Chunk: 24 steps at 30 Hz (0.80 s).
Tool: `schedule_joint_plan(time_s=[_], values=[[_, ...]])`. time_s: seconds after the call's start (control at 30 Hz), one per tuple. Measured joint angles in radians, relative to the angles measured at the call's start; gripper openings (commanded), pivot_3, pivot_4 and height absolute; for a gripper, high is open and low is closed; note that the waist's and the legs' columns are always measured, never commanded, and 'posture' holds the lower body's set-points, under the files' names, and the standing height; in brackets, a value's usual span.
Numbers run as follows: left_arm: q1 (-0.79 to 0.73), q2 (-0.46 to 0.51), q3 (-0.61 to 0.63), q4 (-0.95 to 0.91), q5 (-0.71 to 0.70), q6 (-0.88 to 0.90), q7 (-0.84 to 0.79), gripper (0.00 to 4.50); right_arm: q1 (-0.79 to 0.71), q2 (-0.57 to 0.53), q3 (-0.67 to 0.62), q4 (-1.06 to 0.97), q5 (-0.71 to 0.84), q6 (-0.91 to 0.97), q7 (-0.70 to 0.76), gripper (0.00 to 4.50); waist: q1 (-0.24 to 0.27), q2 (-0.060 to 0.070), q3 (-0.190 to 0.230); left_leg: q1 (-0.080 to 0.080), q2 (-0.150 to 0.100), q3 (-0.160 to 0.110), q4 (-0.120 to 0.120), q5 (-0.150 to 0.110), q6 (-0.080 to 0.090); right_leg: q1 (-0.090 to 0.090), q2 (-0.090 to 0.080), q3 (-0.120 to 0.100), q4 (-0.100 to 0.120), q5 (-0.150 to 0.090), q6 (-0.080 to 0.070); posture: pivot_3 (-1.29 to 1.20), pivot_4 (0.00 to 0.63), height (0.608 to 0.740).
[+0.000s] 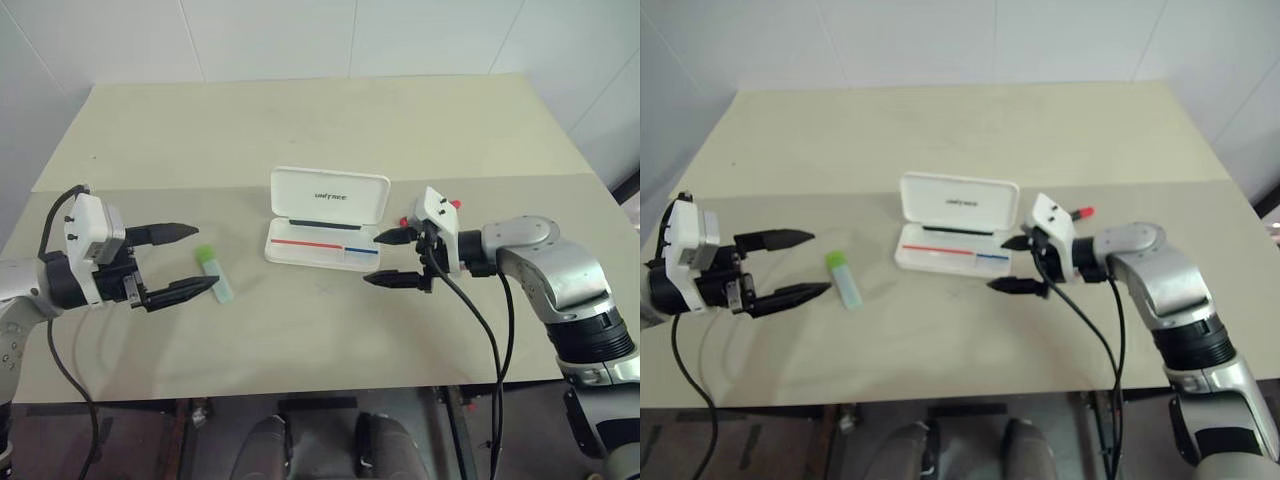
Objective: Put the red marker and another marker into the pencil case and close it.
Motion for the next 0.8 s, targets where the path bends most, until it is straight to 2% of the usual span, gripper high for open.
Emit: schedule_joint_plan(time_s=[0.4, 0.6, 0.8], values=[[-0.026, 0.009, -0.001, 0.015, -0.001, -0.002, -0.017, 4.49, -0.004, 0.001, 0.021, 0.015, -0.036, -0.047, 0.010, 4.50, 0.000, 0.000, 0.000, 0.000, 0.000, 0.000, 0.000, 0.000, 0.000, 0.000, 0.000, 0.000, 0.000, 0.000, 0.000, 0.00, 0.150, 0.740], [-0.036, 0.023, -0.012, 0.017, -0.001, -0.001, -0.056, 4.49, -0.004, 0.002, 0.072, 0.022, -0.071, -0.087, 0.025, 4.50, 0.000, 0.000, 0.000, 0.000, 0.000, 0.001, 0.000, 0.000, 0.000, 0.000, 0.000, 0.000, 0.001, 0.000, 0.000, 0.00, 0.150, 0.740], [-0.036, 0.045, -0.013, 0.023, -0.002, 0.011, -0.088, 4.49, -0.019, 0.045, 0.112, 0.062, -0.101, -0.102, 0.036, 4.50, -0.003, -0.001, 0.000, 0.000, 0.001, 0.001, 0.000, 0.000, 0.000, -0.001, 0.001, 0.001, 0.001, 0.000, -0.001, 0.00, 0.150, 0.740]])
